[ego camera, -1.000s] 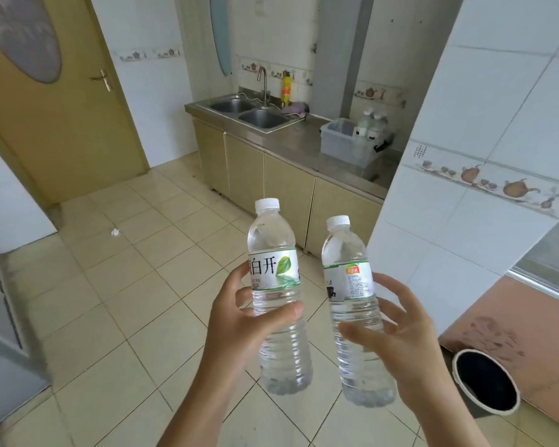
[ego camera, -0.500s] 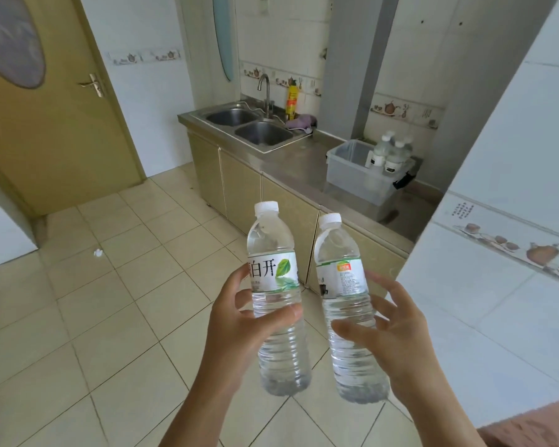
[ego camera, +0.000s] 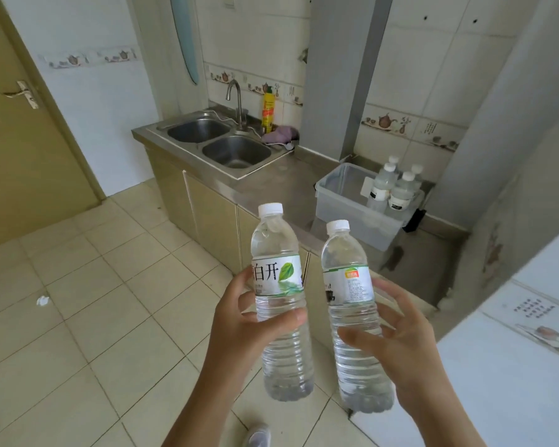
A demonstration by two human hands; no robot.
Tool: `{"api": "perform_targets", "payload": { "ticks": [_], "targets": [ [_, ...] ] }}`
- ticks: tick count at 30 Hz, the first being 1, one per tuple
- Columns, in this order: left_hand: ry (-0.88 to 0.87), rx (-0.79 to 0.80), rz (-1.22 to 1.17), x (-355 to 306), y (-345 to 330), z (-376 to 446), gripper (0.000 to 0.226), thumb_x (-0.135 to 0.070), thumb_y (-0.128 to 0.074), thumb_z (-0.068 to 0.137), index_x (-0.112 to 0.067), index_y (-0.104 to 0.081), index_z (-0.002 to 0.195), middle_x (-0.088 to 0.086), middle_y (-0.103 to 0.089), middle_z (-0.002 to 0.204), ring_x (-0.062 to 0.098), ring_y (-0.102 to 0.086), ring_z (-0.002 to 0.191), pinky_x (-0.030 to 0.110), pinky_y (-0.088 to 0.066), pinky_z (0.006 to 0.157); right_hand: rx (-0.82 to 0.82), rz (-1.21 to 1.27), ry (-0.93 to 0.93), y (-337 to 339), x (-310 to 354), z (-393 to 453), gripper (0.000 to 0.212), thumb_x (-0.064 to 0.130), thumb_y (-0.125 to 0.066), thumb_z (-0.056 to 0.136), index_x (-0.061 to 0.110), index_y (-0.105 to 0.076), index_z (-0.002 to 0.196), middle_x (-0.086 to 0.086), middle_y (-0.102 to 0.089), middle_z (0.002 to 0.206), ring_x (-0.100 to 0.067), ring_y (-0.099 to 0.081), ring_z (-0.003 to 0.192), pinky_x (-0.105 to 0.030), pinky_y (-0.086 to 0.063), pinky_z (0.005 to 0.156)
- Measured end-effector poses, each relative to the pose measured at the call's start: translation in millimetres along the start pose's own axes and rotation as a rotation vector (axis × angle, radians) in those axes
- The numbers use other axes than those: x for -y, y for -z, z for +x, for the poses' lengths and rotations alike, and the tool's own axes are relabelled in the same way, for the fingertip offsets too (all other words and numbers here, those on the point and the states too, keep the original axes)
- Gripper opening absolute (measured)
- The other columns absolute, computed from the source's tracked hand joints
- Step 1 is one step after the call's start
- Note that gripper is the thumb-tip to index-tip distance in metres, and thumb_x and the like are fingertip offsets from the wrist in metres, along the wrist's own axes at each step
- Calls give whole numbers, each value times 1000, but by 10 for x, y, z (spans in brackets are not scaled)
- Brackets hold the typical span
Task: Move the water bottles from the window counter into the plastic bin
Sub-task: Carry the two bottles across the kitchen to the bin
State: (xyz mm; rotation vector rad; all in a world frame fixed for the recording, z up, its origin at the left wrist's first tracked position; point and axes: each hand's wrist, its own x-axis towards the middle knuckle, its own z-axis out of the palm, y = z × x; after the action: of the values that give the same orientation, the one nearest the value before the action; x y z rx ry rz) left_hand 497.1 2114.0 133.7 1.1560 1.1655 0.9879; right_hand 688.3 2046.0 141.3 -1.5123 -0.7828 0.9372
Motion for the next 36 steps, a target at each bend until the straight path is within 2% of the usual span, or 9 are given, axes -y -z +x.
{"api": "perform_targets", "payload": {
  "ticks": [7,11,15,19,21,27,31,34,36],
  "targets": [
    [-34,188,49,-357,-199,1457,78,-14,-90,55,-33,-60,124,-7,-79,97,10,-75,88,18,-56,66,-148,20,36,-292,215,1161,72,-7,-86,53,39,-61,102,10,-74,95,-13,-71,86,-38,-56,76],
    [-23,227,54,-467,-444,2086,75,-1,-90,63,-31,-59,124,-4,-79,96,10,-76,83,15,-54,59,-203,62,42,-284,286,1697,72,-11,-84,52,39,-62,97,0,-75,94,-18,-72,87,-45,-56,81],
    [-17,248,69,-529,-760,2664,75,-12,-93,54,-38,-61,117,-9,-78,98,6,-75,84,18,-54,63,-235,67,32,-198,304,2296,76,-12,-85,52,33,-60,108,-6,-76,93,-23,-72,86,-46,-56,80],
    [-11,226,64,-550,-1121,3196,71,-8,-94,58,-35,-62,116,-12,-78,92,4,-74,77,20,-55,62,-218,43,20,-96,329,2969,82,0,-90,49,41,-57,112,0,-73,104,-21,-67,101,-46,-52,90],
    [-13,222,68,-605,-1289,3433,76,-16,-94,53,-34,-61,119,-11,-78,91,5,-74,78,24,-55,64,-205,47,13,-54,377,3279,83,6,-90,48,46,-56,112,3,-72,107,-20,-66,104,-48,-52,90],
    [-46,222,89,-728,-1761,4099,80,-13,-93,59,-38,-54,124,-14,-73,97,3,-71,83,26,-52,71,-158,29,52,54,577,4052,82,-1,-88,52,44,-55,111,6,-71,106,-12,-67,97,-32,-56,77],
    [-81,251,74,-722,-2041,4563,78,-5,-91,61,-38,-53,122,-17,-71,102,1,-71,86,16,-53,64,-183,28,62,147,626,4446,81,-7,-85,53,46,-55,106,10,-69,102,-1,-66,88,-17,-54,63],
    [-103,290,82,-690,-2223,4961,80,-12,-95,55,-38,-56,119,-11,-74,108,9,-72,95,28,-59,75,-188,-21,91,204,685,4774,84,-12,-82,55,42,-51,110,14,-62,103,13,-61,79,-9,-49,57],
    [-121,353,91,-684,-2331,5230,83,-17,-95,52,-33,-56,123,-6,-74,111,15,-73,98,39,-62,80,-209,-82,107,225,713,5001,85,-9,-83,56,42,-49,115,18,-60,105,13,-60,81,-9,-50,59]
  ]
}}
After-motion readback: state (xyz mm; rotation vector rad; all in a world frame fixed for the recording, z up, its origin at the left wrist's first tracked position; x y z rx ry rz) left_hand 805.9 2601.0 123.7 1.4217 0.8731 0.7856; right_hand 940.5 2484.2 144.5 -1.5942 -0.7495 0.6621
